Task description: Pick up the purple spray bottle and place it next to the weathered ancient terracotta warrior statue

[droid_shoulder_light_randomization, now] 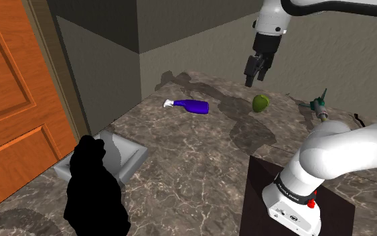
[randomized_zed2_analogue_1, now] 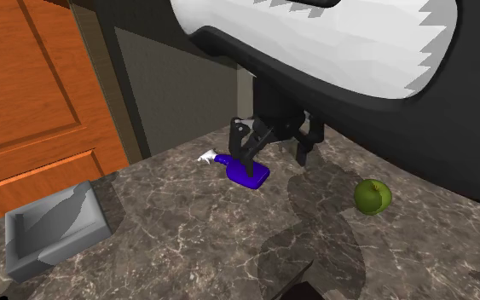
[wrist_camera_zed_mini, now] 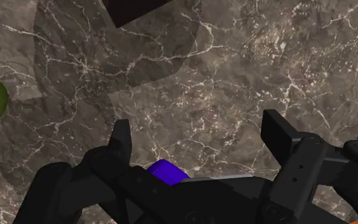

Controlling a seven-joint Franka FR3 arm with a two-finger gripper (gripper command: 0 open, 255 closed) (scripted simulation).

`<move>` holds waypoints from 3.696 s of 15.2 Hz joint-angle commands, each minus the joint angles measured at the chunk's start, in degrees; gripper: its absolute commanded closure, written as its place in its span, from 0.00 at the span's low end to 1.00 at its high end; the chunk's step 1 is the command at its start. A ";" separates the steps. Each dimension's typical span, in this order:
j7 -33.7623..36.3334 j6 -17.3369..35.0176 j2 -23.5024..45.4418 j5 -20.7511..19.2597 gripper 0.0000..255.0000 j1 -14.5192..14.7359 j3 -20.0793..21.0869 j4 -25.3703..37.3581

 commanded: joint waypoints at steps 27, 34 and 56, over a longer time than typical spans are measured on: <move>-25.17 37.90 50.62 -3.86 0.00 4.20 -4.15 17.50; -29.12 41.16 61.58 -3.96 0.00 4.50 -3.29 26.13; -29.07 45.40 64.34 -4.06 1.00 4.31 -3.40 24.66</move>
